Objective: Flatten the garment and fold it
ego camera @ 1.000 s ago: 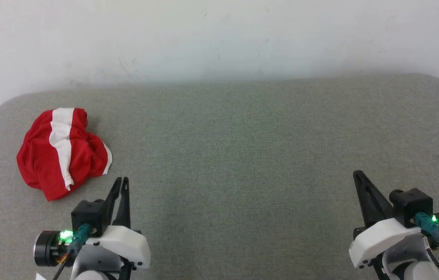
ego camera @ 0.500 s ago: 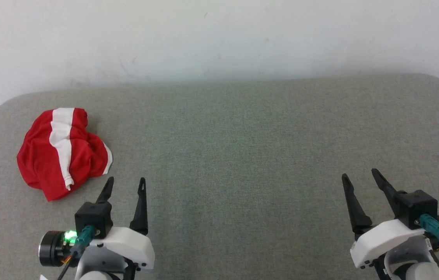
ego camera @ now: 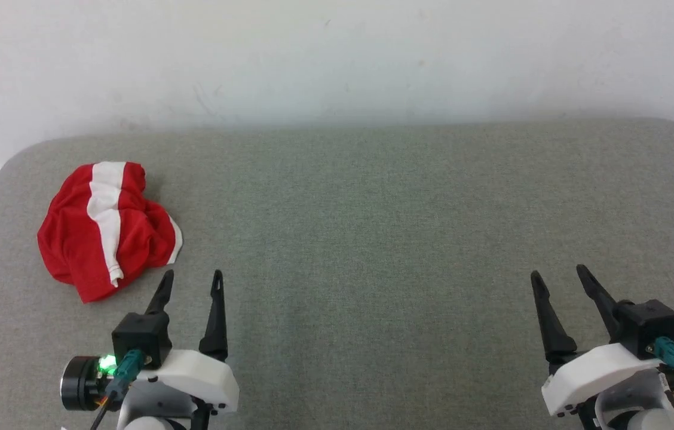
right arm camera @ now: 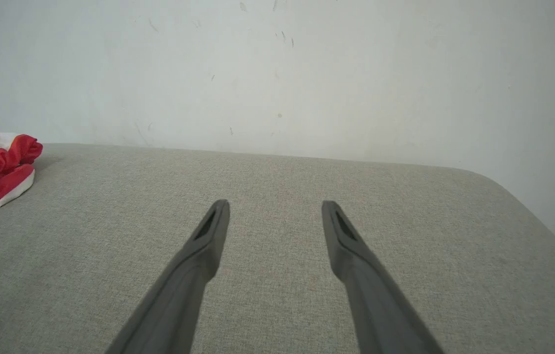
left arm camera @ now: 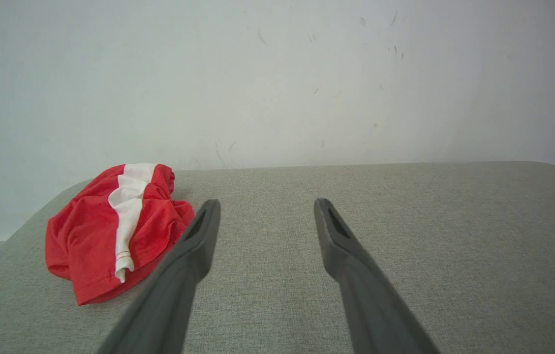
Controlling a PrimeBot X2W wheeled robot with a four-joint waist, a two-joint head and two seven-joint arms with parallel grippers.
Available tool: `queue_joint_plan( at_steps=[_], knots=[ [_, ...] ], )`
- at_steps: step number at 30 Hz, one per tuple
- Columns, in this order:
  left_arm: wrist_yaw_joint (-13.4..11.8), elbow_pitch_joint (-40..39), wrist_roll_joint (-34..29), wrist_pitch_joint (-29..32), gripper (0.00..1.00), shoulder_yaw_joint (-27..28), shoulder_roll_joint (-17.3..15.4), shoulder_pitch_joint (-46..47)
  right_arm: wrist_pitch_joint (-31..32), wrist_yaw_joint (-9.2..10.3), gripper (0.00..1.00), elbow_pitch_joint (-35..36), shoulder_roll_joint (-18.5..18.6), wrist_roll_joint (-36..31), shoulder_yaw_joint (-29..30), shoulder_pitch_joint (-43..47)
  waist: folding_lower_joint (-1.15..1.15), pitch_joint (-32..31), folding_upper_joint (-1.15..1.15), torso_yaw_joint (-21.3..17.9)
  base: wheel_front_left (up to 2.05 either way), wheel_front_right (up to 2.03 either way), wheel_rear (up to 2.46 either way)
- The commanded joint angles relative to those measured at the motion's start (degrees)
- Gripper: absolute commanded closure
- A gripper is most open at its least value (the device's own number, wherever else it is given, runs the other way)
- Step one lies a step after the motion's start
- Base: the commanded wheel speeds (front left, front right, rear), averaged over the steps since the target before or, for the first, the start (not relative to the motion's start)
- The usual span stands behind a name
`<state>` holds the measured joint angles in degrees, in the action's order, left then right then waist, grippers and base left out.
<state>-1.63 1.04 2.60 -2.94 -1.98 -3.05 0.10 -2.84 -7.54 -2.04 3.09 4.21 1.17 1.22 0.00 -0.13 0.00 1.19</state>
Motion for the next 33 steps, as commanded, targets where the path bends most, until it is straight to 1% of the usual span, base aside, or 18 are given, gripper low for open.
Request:
queue_joint_plan(
  at_steps=[1, 10, 33],
  knots=[
    [-0.4, 0.3, 0.5, -0.5, 0.0, -0.2, 0.0, -0.6, -0.6, 0.01, 0.0, -0.2, 0.0, 0.7, 0.1, 0.6, 0.0, 0.0, 0.0, 0.3, 0.0, 0.0, 0.0],
    [-1.0, 0.4, 1.2, -1.6, 0.0, -0.4, 0.1, -1.1, -1.7, 0.02, 0.0, -0.5, -0.1, 1.6, 0.1, 1.2, 0.0, -0.2, 0.0, 2.4, 0.0, 0.0, 0.0],
    [-2.5, 0.4, 2.5, -4.4, 0.0, -1.0, 0.1, -2.3, -4.5, 0.03, 0.0, -1.8, -0.1, 3.8, 0.1, 2.4, 0.0, -0.3, 0.0, 9.6, 0.0, 0.0, 0.0]
  ],
)
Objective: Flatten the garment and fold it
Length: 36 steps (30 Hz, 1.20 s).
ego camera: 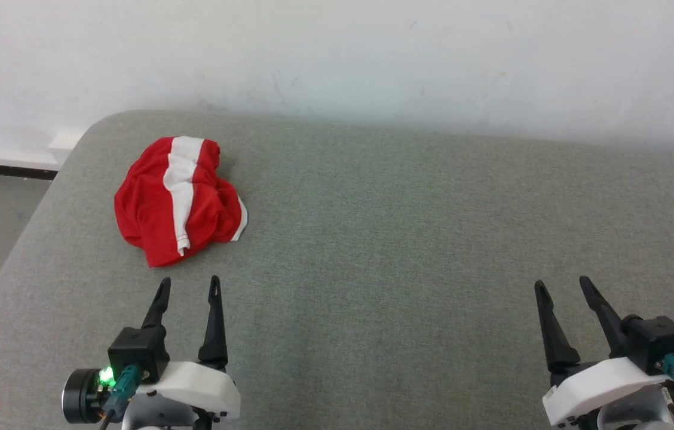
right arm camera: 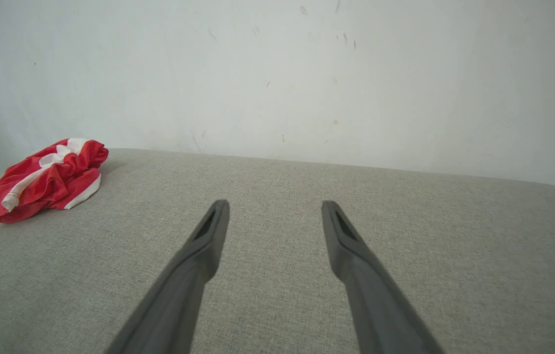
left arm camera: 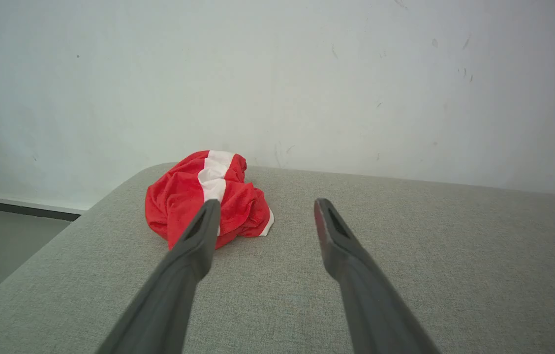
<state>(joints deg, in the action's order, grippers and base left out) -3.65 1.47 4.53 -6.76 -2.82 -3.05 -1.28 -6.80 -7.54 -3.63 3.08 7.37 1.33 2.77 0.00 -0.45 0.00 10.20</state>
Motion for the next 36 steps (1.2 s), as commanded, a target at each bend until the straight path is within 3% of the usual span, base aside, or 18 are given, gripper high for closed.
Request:
queue_joint_plan(
  at_steps=[1, 36],
  knots=[
    [-0.6, 0.0, 0.7, -0.7, 0.0, -0.1, 0.1, -1.0, -0.6, 0.03, 0.0, -0.3, -0.1, 0.7, -0.1, 0.8, 0.0, 0.0, 0.0, 0.8, 0.0, 0.0, 0.0],
    [-3.3, 0.4, 3.4, -4.7, 0.0, -1.2, 0.1, -2.3, -4.7, 0.04, 0.0, -1.9, -0.2, 2.8, 0.0, 2.4, 0.0, 0.1, 0.0, 8.5, 0.0, 0.0, 0.0]
  ],
)
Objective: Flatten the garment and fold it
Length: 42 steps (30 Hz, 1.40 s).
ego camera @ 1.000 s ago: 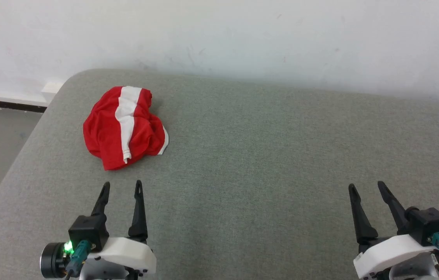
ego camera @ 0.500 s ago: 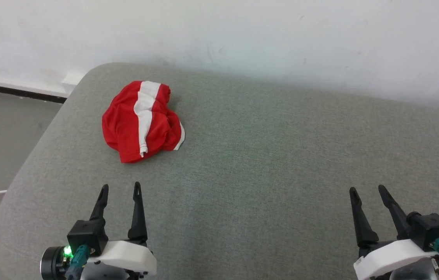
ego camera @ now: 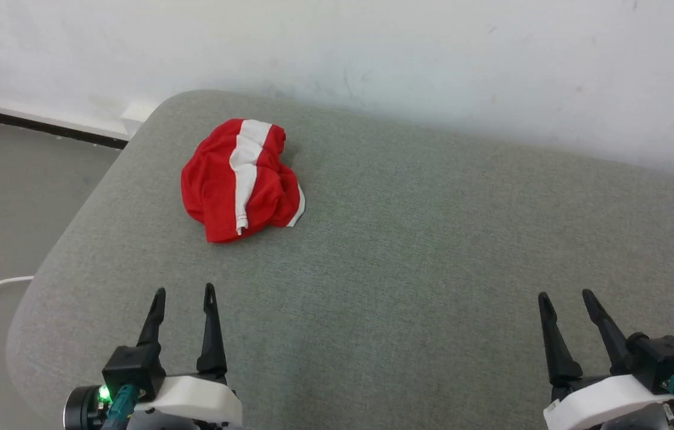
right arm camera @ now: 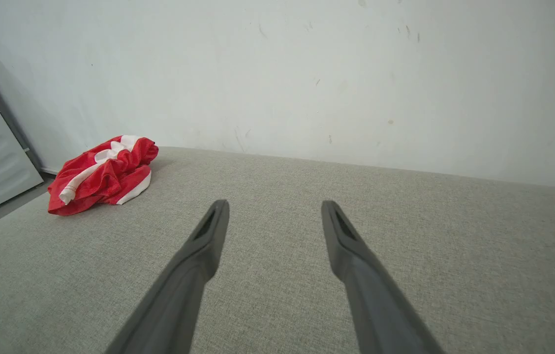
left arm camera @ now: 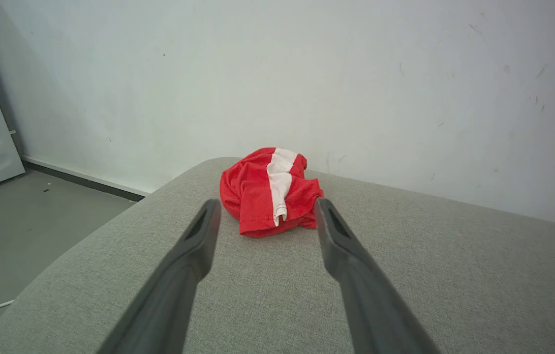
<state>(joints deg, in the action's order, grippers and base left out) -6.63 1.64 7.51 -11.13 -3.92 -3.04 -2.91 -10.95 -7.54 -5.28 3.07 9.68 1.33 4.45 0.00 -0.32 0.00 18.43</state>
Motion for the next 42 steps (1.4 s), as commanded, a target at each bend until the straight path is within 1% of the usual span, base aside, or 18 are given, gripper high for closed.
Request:
queue_joint_plan(
  at_steps=[1, 23, 25, 29, 42],
  knots=[
    [-0.4, 0.2, 0.5, -0.5, 0.0, -0.2, 0.1, -0.7, -0.7, 0.04, 0.0, -0.3, -0.1, 0.6, -0.1, 0.7, 0.0, -0.1, 0.0, 0.4, 0.0, 0.0, 0.0],
    [-2.6, 0.5, 2.3, -3.1, 0.0, -0.6, 0.2, -2.0, -3.3, 0.05, 0.0, -1.1, -0.2, 2.1, -0.2, 1.8, 0.0, -0.4, 0.0, 4.4, 0.0, 0.0, 0.0],
    [-2.7, 0.6, 2.4, -3.4, 0.0, -0.7, 0.2, -2.2, -3.5, 0.05, 0.0, -1.0, -0.2, 0.8, -0.4, 1.9, 0.0, -0.4, 0.0, 4.7, 0.0, 0.0, 0.0],
    [-3.2, 1.1, 2.6, -3.8, 0.0, -0.8, 0.2, -2.5, -4.0, 0.05, 0.0, -0.9, -0.2, 0.7, -0.4, 2.2, 0.0, -0.4, 0.0, 5.4, 0.0, 0.0, 0.0],
    [-2.6, 2.6, 0.9, -3.9, 0.0, -1.0, 0.2, -2.2, -4.1, 0.05, 0.0, -0.9, -0.2, 0.1, -0.3, 2.1, 0.0, -0.6, 0.0, 5.4, 0.0, 0.0, 0.0]
  ],
)
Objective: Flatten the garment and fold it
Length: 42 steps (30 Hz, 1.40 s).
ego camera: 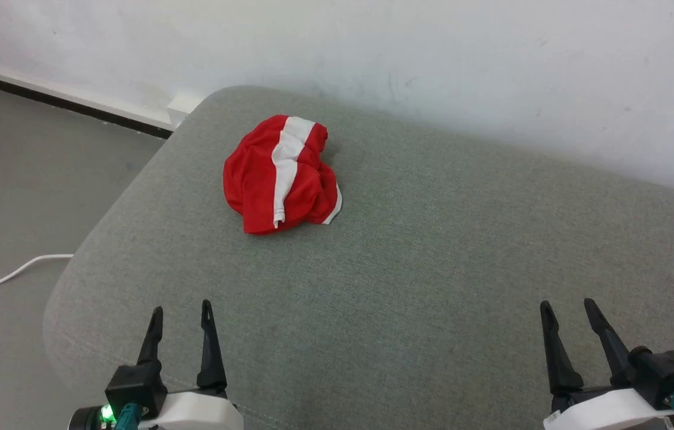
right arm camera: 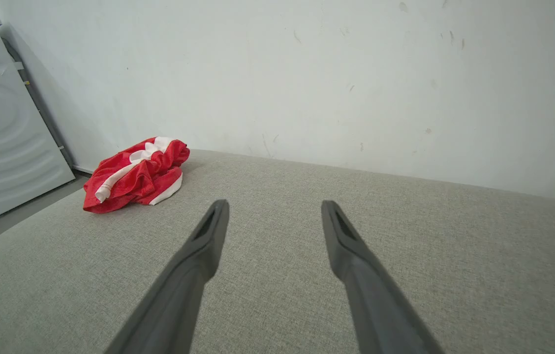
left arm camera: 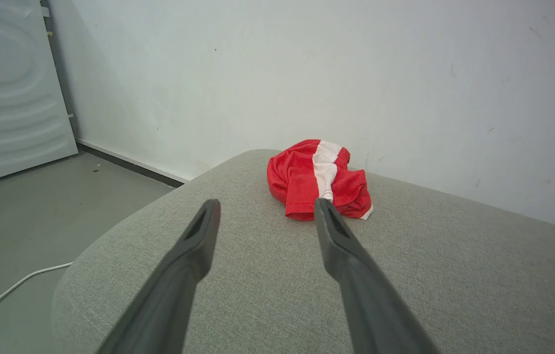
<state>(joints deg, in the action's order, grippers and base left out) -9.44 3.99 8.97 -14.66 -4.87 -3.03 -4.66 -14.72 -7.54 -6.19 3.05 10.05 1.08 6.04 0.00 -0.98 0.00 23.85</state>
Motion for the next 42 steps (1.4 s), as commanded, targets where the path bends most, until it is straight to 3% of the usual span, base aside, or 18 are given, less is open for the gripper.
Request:
queue_joint_plan(
  at_steps=[1, 5, 9, 16, 21, 25, 32, 36, 42],
  knots=[
    [0.2, 0.3, -0.6, -0.3, 0.0, 0.0, 0.2, -0.4, -0.3, 0.05, 0.0, 0.1, -0.2, -0.3, -0.1, 0.5, 0.0, 0.0, 0.0, -0.1, 0.0, 0.0, 0.0],
    [0.6, 0.8, -0.3, -0.3, 0.0, -0.2, 0.2, -0.2, -0.3, 0.05, 0.0, 0.1, -0.2, -0.3, -0.1, 0.4, 0.0, 0.3, 0.0, -0.2, 0.0, 0.0, 0.0],
    [2.6, 3.4, 1.7, 0.4, 0.0, 0.2, -0.3, 2.8, -0.3, 0.05, 0.0, 0.3, -0.2, -0.4, -0.4, -0.2, 0.0, 1.3, 0.0, -1.0, 0.0, 0.0, 0.0],
    [8.1, 8.9, 7.4, 10.5, 0.0, 1.8, -3.8, 17.8, -0.3, 0.05, 0.0, 1.0, -0.2, -2.0, -0.3, -2.2, 0.0, 5.8, 0.0, -4.5, 0.0, 0.0, 0.0],
    [10.4, 14.1, 10.6, 19.7, 0.0, 2.9, -6.8, 29.7, -0.2, 0.05, 0.0, 1.8, -0.2, -3.7, 0.1, -4.6, 0.0, 11.1, 0.0, -8.3, 0.0, 0.0, 0.0],
    [9.8, 19.7, 13.2, 28.0, 0.0, 4.7, -8.8, 36.8, 0.1, 0.05, 0.0, 3.1, -0.2, -4.4, 0.5, -6.5, 0.0, 15.5, 0.0, -11.8, 0.0, 0.0, 0.0],
    [6.7, 25.4, 17.2, 40.7, 0.0, 8.0, -11.6, 42.5, 0.5, 0.05, 0.0, 4.6, -0.2, -4.9, 2.0, -8.3, 0.0, 21.6, 0.0, -16.1, 0.0, 0.0, 0.0],
    [6.7, 25.6, 18.6, 44.9, 0.0, 8.1, -12.1, 42.9, 0.4, 0.05, 0.0, 5.2, -0.2, -4.7, 2.7, -8.8, 0.0, 24.1, 0.0, -16.8, 0.0, 0.0, 0.0],
    [5.5, 25.3, 18.1, 45.4, 0.0, 7.8, -12.3, 42.4, 0.3, 0.05, 0.0, 5.6, -0.2, -5.1, 2.7, -9.9, 0.0, 26.2, 0.0, -16.4, 0.0, 0.0, 0.0]
  ],
)
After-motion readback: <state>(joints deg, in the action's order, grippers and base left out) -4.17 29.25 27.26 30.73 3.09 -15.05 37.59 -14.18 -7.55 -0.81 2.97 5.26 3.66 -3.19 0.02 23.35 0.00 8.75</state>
